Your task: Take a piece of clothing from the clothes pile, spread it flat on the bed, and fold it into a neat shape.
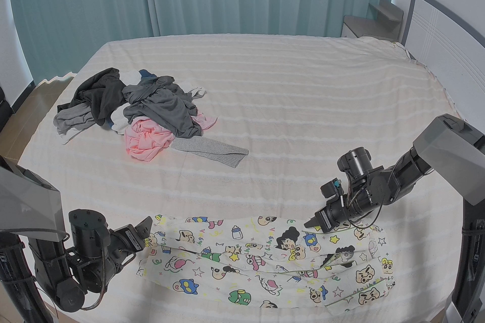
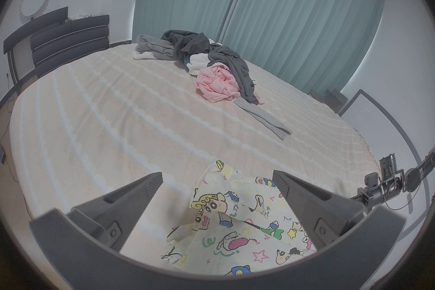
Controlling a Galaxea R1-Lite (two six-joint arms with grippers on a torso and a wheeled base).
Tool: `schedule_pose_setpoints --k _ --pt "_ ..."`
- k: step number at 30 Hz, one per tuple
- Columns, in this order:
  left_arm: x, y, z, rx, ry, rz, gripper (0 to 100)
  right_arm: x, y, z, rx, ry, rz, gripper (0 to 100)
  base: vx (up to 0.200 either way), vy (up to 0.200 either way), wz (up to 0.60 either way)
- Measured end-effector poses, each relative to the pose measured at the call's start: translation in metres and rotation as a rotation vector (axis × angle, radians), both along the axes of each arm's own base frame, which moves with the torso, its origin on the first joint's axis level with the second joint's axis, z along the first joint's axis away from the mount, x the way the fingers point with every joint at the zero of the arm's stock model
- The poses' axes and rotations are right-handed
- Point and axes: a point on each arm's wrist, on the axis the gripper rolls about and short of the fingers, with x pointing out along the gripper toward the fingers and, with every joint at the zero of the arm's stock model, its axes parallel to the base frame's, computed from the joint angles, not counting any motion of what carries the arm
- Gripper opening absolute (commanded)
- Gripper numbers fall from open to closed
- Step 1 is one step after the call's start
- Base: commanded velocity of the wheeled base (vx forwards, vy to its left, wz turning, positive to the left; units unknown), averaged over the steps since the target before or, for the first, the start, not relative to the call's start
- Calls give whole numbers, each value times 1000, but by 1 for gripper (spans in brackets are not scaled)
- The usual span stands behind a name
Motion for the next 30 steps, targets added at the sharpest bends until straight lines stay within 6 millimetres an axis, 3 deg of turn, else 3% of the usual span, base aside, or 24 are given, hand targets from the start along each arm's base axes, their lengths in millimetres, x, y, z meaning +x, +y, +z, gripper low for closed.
schedule_pose_setpoints --k 8,15,24,30 --pt "0 0 0 -1 -1 0 100 1 -2 3 19 -55 -14 100 0 0 0" --pt "0 0 0 -1 -1 0 100 -5 -22 19 49 -52 -99 100 0 0 0" --pt "0 0 0 -1 -1 0 100 -29 -44 32 69 -55 -159 100 0 0 0" --pt "0 0 1 -17 -4 -2 100 -58 -58 32 103 13 -176 100 0 0 0"
